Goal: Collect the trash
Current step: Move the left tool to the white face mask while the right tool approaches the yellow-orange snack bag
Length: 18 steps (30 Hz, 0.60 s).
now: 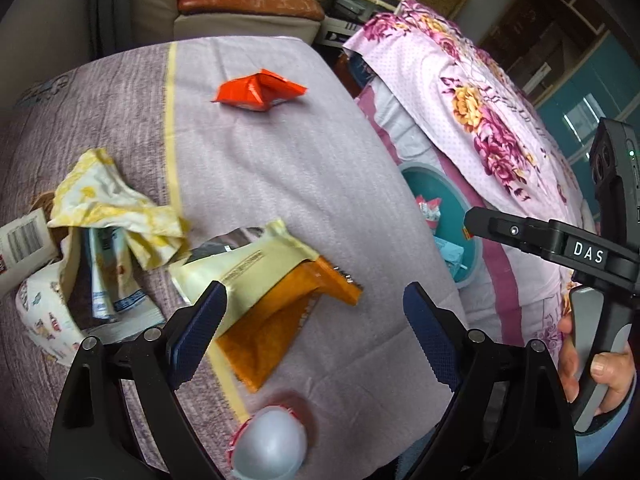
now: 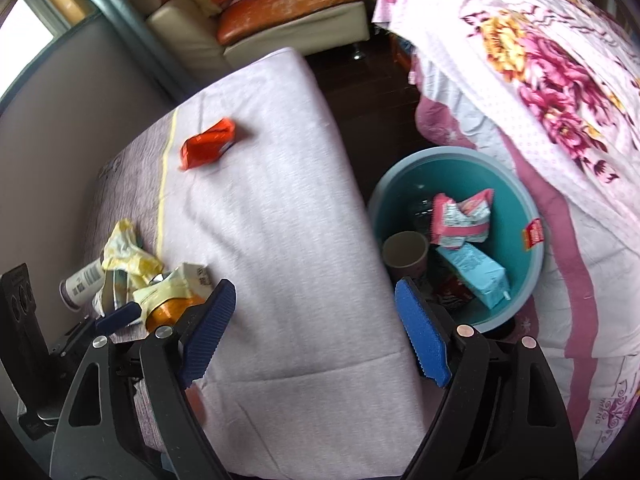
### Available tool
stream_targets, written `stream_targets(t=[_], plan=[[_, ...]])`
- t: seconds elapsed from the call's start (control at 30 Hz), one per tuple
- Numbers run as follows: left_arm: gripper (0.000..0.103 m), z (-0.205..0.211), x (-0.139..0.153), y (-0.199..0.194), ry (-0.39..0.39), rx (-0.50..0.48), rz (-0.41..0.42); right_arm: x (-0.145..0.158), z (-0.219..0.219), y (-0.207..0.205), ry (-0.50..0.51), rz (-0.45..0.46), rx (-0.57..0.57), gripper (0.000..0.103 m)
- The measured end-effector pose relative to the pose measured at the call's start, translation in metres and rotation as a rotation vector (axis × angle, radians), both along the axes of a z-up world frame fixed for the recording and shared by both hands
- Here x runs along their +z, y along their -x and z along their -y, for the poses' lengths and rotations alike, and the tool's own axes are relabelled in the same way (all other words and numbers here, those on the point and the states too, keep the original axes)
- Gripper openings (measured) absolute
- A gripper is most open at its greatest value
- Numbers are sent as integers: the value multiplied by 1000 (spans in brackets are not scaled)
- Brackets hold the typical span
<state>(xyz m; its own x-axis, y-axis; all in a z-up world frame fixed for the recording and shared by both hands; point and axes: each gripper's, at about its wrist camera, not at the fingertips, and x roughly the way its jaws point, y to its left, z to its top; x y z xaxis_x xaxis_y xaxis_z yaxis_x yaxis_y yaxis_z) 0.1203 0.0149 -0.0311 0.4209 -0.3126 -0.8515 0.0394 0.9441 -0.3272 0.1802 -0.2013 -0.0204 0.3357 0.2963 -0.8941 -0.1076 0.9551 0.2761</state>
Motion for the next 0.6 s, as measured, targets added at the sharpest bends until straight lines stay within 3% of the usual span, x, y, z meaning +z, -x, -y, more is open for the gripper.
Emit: stream_targets(t=[0.27, 0.6], plan=[[90, -77, -5, 34, -41, 143, 12, -15, -75, 4, 12, -40, 160, 78], [90, -147, -18, 66, -85, 360, 48, -39, -126, 6, 35, -96, 253, 78]])
